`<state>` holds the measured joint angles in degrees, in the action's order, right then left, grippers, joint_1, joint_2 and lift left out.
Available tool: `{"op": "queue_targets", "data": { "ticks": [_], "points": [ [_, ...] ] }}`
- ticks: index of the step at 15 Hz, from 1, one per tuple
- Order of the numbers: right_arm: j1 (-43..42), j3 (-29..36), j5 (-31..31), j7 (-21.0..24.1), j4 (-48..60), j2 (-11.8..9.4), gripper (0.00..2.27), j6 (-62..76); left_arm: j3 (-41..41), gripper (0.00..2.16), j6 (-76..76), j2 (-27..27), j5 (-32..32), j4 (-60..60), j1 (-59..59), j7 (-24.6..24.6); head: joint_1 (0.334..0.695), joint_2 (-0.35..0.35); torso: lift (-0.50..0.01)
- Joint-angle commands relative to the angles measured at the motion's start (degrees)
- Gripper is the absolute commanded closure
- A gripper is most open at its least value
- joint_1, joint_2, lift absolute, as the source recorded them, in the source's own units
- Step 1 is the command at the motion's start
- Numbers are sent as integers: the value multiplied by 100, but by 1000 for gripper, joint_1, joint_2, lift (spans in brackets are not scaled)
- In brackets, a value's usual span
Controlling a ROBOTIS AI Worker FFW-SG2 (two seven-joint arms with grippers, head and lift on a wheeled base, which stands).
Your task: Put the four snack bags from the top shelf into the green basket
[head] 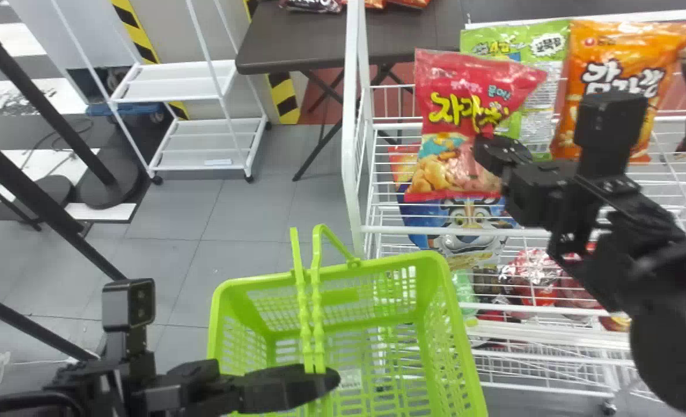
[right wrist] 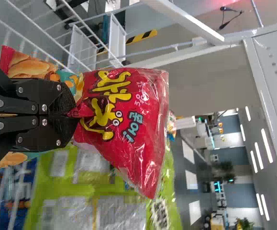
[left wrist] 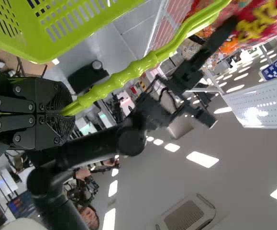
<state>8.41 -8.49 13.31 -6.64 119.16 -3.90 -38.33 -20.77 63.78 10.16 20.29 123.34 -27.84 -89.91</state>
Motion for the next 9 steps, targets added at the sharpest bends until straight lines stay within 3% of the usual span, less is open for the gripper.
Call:
{"op": "queue_targets", "data": {
  "ticks": [1, 5, 9],
  "points": [
    [891, 365, 163, -180, 1224, -23, 2250, -488, 20, 2148, 105, -58, -131, -91, 236, -66, 695, 93, -4],
    [1752, 778, 919, -426, 2595, -31, 2250, -2087, 135, 2148, 157, -128, -289, -320, 543, -66, 695, 71, -4],
    [1884, 146, 955, -470, 2595, -137, 2250, -2913, 231, 2148, 280, -146, -298, -372, 693, -66, 695, 122, -4]
  ]
}}
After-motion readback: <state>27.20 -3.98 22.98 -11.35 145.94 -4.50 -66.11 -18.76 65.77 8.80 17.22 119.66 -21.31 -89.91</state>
